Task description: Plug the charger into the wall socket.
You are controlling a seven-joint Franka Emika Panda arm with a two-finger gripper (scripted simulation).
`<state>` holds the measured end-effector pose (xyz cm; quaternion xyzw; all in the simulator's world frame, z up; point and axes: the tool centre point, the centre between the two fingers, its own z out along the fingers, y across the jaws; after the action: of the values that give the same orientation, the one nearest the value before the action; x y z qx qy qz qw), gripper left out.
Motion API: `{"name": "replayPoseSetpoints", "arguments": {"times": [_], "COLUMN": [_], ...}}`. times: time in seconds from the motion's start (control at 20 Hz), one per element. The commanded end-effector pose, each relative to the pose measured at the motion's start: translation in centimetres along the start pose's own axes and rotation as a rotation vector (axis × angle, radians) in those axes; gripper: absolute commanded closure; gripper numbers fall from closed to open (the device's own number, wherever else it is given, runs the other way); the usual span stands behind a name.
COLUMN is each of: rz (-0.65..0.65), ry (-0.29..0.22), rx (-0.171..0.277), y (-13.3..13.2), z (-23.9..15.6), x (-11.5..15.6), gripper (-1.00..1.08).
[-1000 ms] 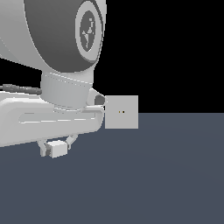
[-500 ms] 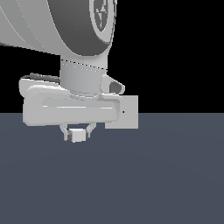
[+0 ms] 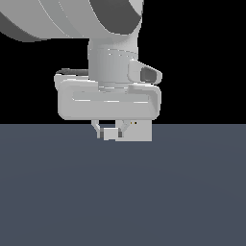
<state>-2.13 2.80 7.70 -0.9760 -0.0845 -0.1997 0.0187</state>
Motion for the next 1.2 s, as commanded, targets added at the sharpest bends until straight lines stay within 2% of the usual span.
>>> {"name": "replayPoseSetpoints", "arguments": {"times": [0.0, 0.25, 0.55, 1.15], "rz": [0.073, 0.175, 0.247, 0.282], "ry": [0.001, -0.001, -0.005, -0.009], "rx": [-0.029, -0.073, -0.105, -0.122], "y": [1.1, 2.8, 3.9, 4.4], "z": [-0.7, -1.8, -2.6, -3.0], "x": [0.0, -0.3, -0.7, -1.0], "gripper": [1.08, 1.08, 1.08, 1.08]}}
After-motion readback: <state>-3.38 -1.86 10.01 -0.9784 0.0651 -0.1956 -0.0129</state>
